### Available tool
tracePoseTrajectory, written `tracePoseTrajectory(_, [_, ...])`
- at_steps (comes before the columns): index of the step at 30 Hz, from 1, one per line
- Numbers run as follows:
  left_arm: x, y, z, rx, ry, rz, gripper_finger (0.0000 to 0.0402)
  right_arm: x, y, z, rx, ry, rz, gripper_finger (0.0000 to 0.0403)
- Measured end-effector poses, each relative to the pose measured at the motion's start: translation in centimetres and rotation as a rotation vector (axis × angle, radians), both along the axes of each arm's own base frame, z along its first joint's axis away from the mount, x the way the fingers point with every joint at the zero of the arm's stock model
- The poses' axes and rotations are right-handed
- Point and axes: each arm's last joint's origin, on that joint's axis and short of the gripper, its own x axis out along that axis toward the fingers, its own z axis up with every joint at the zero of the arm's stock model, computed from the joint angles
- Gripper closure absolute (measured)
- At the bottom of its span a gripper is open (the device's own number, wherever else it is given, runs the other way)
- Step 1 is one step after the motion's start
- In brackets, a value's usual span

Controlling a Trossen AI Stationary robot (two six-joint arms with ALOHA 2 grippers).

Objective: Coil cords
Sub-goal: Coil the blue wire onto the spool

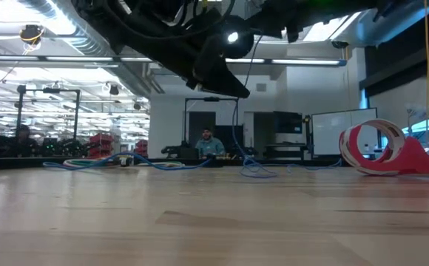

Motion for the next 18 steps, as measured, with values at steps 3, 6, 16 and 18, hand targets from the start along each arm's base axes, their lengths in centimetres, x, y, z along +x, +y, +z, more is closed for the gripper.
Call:
tracePoseTrajectory(3, [0.0, 0.6, -0.6, -0.008, 0.025, 0.022, 0.0399, -0.1, 0.8, 0.2, -0.03, -0.005, 0.001, 0.04])
tracePoseTrajectory(6, [-0.2, 1.3, -1.3, -0.02, 0.062, 0.057, 0.04, -0.4, 1.7, 0.8, -0.072, 0.012, -0.007, 0.04])
tracePoseTrajectory(16, [-1.1, 1.9, -0.5, -0.001, 0.115, 0.117, 0.04, -2.0, 2.8, 1.2, -0.125, 0.12, 0.027, 0.04])
tracePoseTrajectory(18, [-1.5, 1.9, -0.1, 0.004, 0.124, 0.12, 0.04, -2.1, 2.8, 0.9, -0.141, 0.155, 0.028, 0.04])
